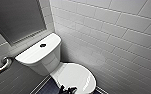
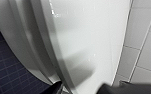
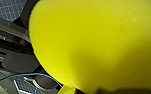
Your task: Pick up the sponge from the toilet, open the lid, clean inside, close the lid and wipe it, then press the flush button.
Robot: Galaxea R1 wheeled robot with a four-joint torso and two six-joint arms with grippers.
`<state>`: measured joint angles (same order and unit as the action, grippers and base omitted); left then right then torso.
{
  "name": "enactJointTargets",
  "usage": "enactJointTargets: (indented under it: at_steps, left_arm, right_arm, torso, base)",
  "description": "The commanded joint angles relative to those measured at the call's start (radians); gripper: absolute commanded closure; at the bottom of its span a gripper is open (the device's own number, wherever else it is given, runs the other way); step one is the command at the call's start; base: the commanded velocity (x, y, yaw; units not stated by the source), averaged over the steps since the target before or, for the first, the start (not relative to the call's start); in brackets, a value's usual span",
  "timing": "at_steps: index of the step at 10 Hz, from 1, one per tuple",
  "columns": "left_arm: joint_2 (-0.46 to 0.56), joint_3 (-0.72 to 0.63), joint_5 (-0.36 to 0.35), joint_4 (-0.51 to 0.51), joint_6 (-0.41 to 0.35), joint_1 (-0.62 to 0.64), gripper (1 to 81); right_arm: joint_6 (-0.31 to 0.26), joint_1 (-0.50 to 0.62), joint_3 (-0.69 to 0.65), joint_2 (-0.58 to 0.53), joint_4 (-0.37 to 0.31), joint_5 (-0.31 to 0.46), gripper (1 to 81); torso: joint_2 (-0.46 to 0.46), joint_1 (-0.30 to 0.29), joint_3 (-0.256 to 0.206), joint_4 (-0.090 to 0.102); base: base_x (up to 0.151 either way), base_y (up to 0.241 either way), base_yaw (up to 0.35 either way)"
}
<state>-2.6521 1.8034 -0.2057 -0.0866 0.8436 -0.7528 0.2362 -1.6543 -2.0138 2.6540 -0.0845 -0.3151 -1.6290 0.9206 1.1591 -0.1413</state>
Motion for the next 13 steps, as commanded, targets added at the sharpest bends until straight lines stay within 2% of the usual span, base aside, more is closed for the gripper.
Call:
enactJointTargets:
  at_steps: [1, 2, 4, 5, 7, 8, 10, 13]
  left_arm:
    - [0.043, -0.137, -0.124, 0.051, 0.054, 0.154, 1.0]
    - [0.055, -0.154, -0.138, 0.05, 0.06, 0.154, 1.0]
    - [0.075, -0.179, -0.142, 0.05, 0.089, 0.154, 1.0]
    - [0.079, -0.183, -0.141, 0.05, 0.103, 0.154, 1.0]
    - [0.087, -0.19, -0.141, 0.05, 0.173, 0.154, 1.0]
    - [0.096, -0.194, -0.141, 0.051, 0.241, 0.154, 1.0]
    - [0.115, -0.209, -0.141, 0.051, 0.308, 0.154, 1.0]
    - [0.167, -0.28, -0.165, 0.057, 0.347, 0.158, 1.0]
  right_arm:
    - [0.003, -0.033, 0.012, -0.02, 0.009, 0.074, 81.1]
    - [0.003, -0.034, 0.012, -0.018, 0.009, 0.074, 81.1]
    - [0.003, -0.034, 0.011, -0.017, 0.009, 0.074, 81.1]
    - [0.003, -0.031, 0.011, -0.015, 0.011, 0.074, 81.1]
    - [0.003, -0.029, 0.011, -0.013, 0.011, 0.074, 81.1]
    - [0.003, -0.029, 0.011, -0.012, 0.011, 0.074, 81.1]
    - [0.002, -0.031, 0.011, -0.01, 0.011, 0.074, 81.1]
    - [0.002, -0.031, 0.009, -0.004, 0.011, 0.074, 81.1]
  torso:
    - [0.0, 0.0, 0.0, 0.0]
    - [0.0, 0.0, -0.035, 0.0]
    - [0.0, 0.0, -0.062, 0.0]
    - [0.0, 0.001, -0.027, 0.0]
    - [0.0, 0.001, -0.047, 0.0]
    - [0.0, 0.001, -0.047, 0.0]
    - [0.0, 0.001, -0.046, 0.0]
    - [0.0, 0.001, -0.046, 0.0]
  base:
    - [0.0, 0.0, 0.0]
    - [0.0, 0.0, 0.0]
    - [0.0, 0.0, 0.0]
    - [0.0, 0.0, 0.0]
    - [0.0, 0.0, 0.0]
    - [0.0, 0.0, 0.0]
    - [0.0, 0.0, 0.0]
    - [0.0, 0.0, 0.0]
